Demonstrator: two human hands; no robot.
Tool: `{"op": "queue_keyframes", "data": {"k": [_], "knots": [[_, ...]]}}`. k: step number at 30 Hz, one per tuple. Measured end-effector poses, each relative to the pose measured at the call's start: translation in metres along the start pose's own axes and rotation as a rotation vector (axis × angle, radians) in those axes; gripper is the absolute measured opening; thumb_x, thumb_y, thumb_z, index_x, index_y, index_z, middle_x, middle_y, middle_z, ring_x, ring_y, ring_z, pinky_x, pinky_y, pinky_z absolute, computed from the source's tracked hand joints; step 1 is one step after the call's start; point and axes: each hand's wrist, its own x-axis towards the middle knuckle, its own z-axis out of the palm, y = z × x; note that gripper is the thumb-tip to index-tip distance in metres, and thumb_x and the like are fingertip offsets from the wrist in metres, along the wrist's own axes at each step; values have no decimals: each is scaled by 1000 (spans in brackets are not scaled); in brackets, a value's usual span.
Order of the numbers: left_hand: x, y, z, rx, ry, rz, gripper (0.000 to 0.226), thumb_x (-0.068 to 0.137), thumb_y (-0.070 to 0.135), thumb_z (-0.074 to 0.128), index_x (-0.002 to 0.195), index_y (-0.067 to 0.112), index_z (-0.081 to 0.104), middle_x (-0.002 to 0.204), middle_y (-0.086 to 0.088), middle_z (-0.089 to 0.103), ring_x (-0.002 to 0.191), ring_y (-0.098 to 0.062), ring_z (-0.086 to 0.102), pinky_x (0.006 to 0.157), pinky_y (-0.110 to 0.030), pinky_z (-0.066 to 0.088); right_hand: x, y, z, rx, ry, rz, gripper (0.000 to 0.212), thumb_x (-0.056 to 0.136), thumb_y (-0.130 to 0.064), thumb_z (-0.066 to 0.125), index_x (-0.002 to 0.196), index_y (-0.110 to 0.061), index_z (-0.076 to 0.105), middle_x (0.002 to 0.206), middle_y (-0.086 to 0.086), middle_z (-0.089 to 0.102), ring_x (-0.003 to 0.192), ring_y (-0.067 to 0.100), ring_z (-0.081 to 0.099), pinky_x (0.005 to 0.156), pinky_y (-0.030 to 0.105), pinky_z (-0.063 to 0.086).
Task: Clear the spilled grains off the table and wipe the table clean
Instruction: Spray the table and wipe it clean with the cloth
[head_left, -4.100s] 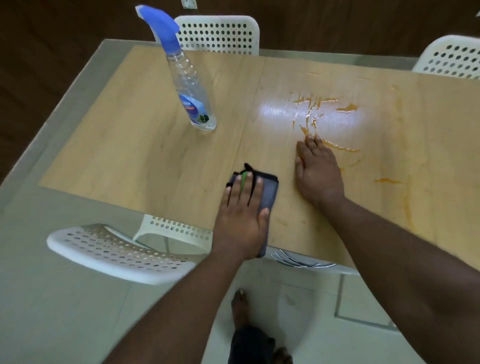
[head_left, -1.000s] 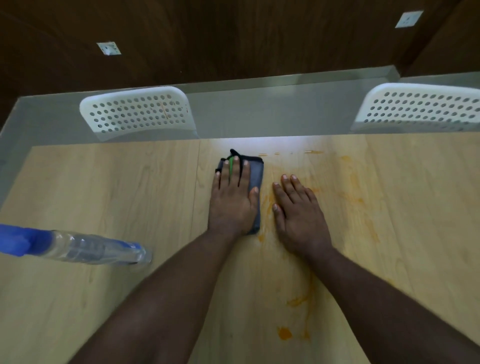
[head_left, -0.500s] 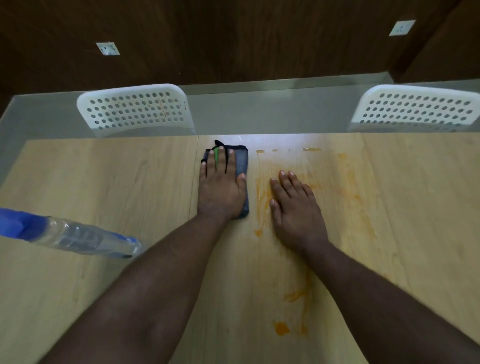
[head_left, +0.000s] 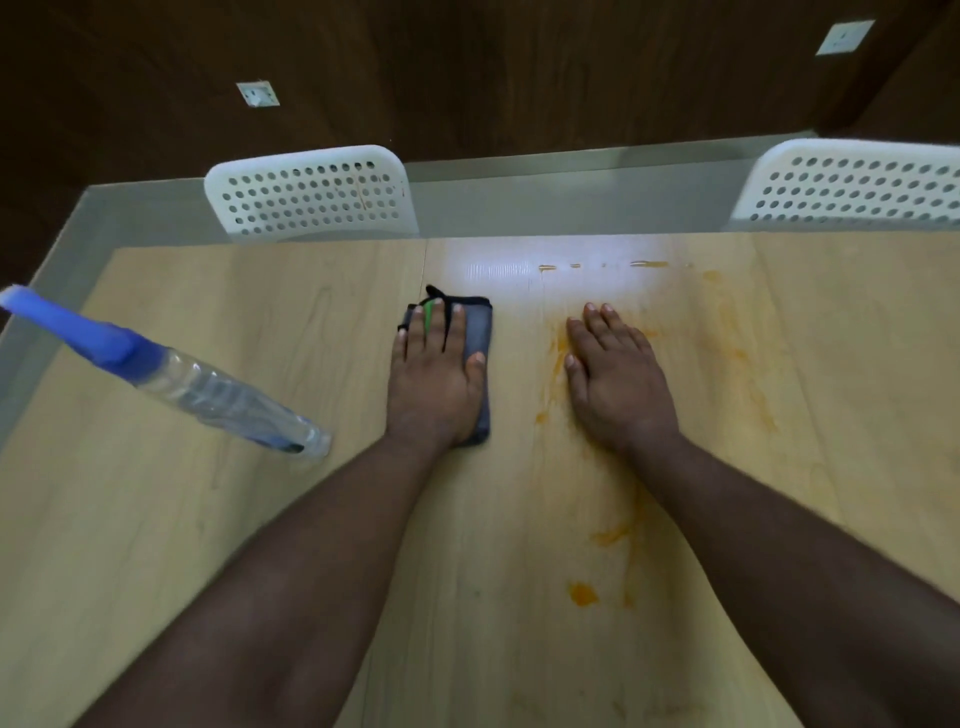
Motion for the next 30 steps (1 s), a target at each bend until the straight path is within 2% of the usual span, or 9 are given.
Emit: {"op": "queue_keyframes", "data": {"k": [4, 8, 11, 14, 18, 20, 22, 26, 30], "knots": [[-13, 38, 8, -5, 17, 30, 73, 104, 50, 8, 169, 17, 1, 176, -11, -2, 163, -29, -4, 132, -49, 2, -2, 0, 3, 16, 41, -12, 59, 112, -43, 27, 167, -21, 26, 175, 2, 18, 163, 17, 7, 132, 41, 9], [-76, 69, 17, -51, 11, 109, 70, 108, 49, 13, 169, 18, -2, 177, -10, -5, 163, -28, -6, 132, -48, 2, -6, 1, 1, 69, 62, -19, 55, 111, -36, 36, 163, -17, 38, 171, 5, 31, 161, 19, 20, 131, 40, 16], [-145, 56, 18, -68, 0, 150, 69, 109, 49, 17, 169, 21, -2, 177, -6, -6, 163, -24, -9, 132, -46, 1, -26, -1, -4, 105, 72, -24, 53, 109, -29, 43, 160, -14, 43, 168, 8, 37, 159, 22, 27, 129, 39, 21], [-190, 25, 14, -64, -37, 127, 70, 107, 49, 15, 169, 22, 0, 177, -3, -6, 163, -21, -9, 132, -46, 4, -68, -11, -8, 131, 47, -21, 54, 108, -30, 40, 158, -11, 46, 167, 10, 38, 158, 25, 29, 128, 40, 21], [-174, 4, 10, -23, -19, 44, 71, 106, 49, 16, 169, 19, 9, 177, -7, 5, 163, -26, 3, 131, -48, 9, -138, -14, -10, 115, 7, -62, 64, 101, -37, 31, 157, -12, 48, 167, 9, 39, 157, 26, 31, 128, 45, 25], [-156, 18, 11, -26, 5, -53, 74, 103, 49, 14, 169, 16, 12, 176, -12, 10, 162, -31, 8, 131, -50, 9, -167, -8, -6, 95, 12, -69, 64, 101, -39, 31, 156, -12, 49, 166, 9, 41, 157, 26, 33, 128, 45, 27], [-151, 42, 14, -28, -5, -88, 76, 102, 50, 11, 169, 15, 9, 176, -14, 6, 162, -33, 4, 131, -51, 7, -187, 1, 2, 76, 17, -49, 62, 102, -37, 34, 156, -13, 49, 166, 9, 40, 157, 26, 32, 128, 44, 26], [-195, 80, 24, -44, 12, 65, 72, 105, 49, 12, 169, 17, 2, 177, -11, 0, 163, -29, -2, 131, -50, 5, -200, 10, 13, 73, 71, -53, 56, 106, -36, 35, 155, -13, 51, 165, 9, 42, 157, 24, 32, 128, 45, 27], [-267, 62, 29, -69, -1, 150, 69, 109, 48, 20, 169, 21, 1, 177, -4, -4, 163, -23, -8, 132, -47, 6, -198, 8, 13, 85, 100, -51, 55, 105, -34, 38, 152, -12, 55, 163, 11, 46, 155, 26, 35, 127, 45, 29]]}}
